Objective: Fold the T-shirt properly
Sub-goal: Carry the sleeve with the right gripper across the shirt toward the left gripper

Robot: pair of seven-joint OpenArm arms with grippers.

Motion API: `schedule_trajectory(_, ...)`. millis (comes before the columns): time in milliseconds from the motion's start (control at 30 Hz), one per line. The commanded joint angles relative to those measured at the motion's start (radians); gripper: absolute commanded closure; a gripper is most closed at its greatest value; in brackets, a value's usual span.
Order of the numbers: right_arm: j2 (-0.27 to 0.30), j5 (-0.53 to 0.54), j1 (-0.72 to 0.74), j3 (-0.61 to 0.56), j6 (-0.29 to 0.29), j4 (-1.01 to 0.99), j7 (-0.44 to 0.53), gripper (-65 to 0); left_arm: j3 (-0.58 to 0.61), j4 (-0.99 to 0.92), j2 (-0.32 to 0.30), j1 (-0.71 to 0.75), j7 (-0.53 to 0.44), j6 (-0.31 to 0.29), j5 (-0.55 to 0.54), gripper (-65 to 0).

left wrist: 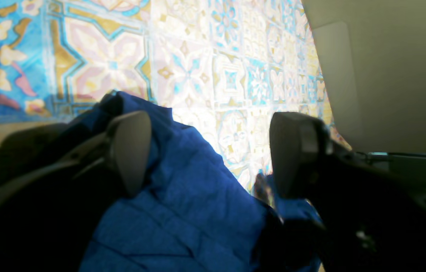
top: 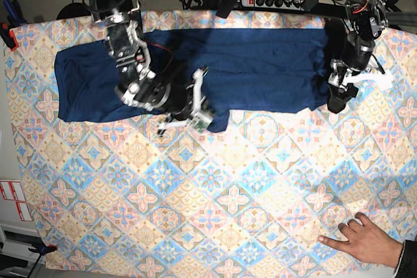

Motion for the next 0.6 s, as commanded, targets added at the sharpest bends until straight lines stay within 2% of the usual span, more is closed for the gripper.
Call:
schedule_trajectory(0, -0.019, 0.019, 0.006, -0.02, 0.001, 0.044, 0.02, -0.8, -0.004, 0.016, -0.013, -0.001, -0.009, -0.014, -0.011, -48.0)
schedule_trajectory(167, -0.048, 0.019, -0.046, -0.11, 0.001, 0.083, 0.011, -0.8, -0.004, 0.016, -0.013, 0.002, -0.009, -0.014, -0.011, -48.0)
schedule_trajectory(567, -0.151, 0.016, -0.044, -0.278, 0.001, 0.023, 0.006, -0.7, -0.004, 0.016, -0.013, 0.008, -0.007, -0.014, -0.011, -48.0)
